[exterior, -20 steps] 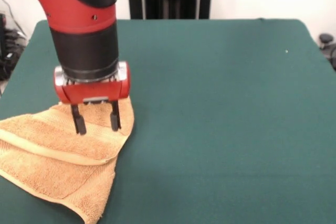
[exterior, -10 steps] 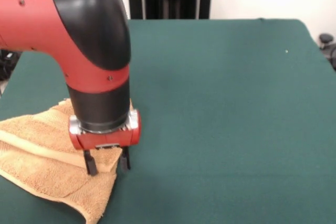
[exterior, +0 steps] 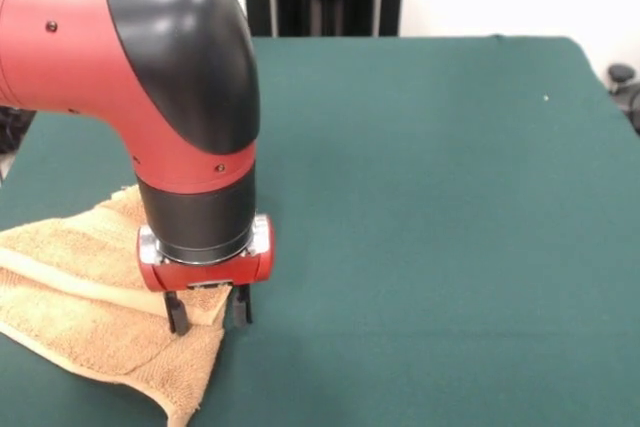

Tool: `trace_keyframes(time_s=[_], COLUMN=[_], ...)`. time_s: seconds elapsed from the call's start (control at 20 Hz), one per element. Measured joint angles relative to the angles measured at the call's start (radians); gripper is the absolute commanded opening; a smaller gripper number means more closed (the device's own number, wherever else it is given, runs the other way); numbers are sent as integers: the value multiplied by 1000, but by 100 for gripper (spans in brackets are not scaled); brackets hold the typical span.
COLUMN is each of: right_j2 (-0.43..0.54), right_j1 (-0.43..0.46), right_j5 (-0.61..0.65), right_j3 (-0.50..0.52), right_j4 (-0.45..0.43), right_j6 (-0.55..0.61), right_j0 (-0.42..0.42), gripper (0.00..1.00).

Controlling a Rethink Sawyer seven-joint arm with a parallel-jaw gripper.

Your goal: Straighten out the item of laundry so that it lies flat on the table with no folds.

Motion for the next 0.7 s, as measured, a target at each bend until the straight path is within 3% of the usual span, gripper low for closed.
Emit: trace_keyframes(time_s=[0.7], right_j2=[-55], right_j1=[3], right_j5=[76], right_j3=[-35], right_j4=[-37], right_j6=[0], right_j0=[63], gripper=[100])
